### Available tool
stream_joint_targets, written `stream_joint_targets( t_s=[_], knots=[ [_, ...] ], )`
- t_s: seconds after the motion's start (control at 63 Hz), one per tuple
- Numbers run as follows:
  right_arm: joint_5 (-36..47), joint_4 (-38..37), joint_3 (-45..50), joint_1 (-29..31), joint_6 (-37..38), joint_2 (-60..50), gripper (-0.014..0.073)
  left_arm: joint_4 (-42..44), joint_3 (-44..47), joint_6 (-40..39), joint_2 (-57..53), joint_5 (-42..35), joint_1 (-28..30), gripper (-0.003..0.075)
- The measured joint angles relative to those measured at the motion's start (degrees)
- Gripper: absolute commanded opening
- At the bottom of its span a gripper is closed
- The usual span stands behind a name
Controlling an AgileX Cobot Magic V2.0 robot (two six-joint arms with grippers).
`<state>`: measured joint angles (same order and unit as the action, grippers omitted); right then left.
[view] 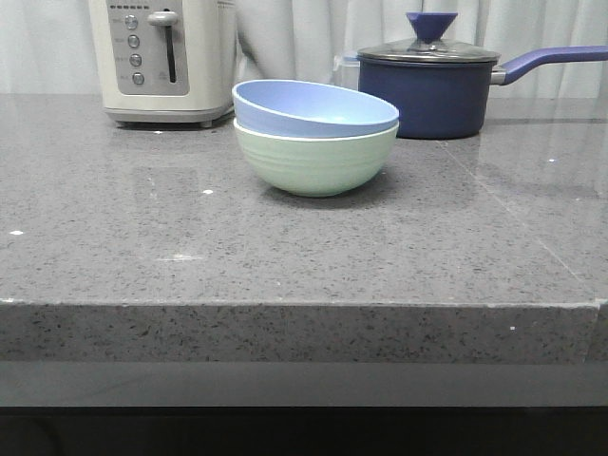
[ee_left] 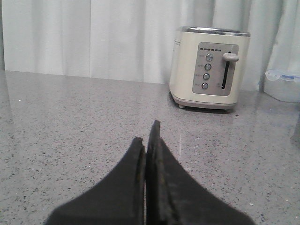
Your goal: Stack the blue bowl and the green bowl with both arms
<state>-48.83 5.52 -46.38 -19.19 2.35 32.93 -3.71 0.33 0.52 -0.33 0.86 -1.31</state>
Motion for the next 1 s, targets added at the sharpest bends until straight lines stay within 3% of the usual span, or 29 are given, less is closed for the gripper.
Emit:
stream_joint_targets(
  t_s=[0.174, 0.285, 0.603, 0.856, 0.999],
  knots=[
    [0.38, 0.0, 0.48, 0.17, 0.0, -1.1, -0.0063, 0.0, 0.0, 0.0, 0.0, 0.0, 0.0, -0.002],
    [2.1, -0.08, 3.31, 3.85, 0.0, -4.64, -0.0063, 0.0, 0.0, 0.0, 0.0, 0.0, 0.0, -0.002],
    [27.3, -0.67, 28.19, 16.75, -0.49, -23.83, -0.0063, 0.0, 0.0, 0.0, 0.0, 0.0, 0.0, -0.002],
    [43.83, -0.77, 44.93, 18.72, -0.74, -33.21, -0.0063, 0.0, 0.0, 0.0, 0.0, 0.0, 0.0, -0.002],
    [47.48, -0.77, 47.87, 18.85, -0.74, -33.48, -0.0063, 0.0, 0.0, 0.0, 0.0, 0.0, 0.0, -0.002]
  ],
)
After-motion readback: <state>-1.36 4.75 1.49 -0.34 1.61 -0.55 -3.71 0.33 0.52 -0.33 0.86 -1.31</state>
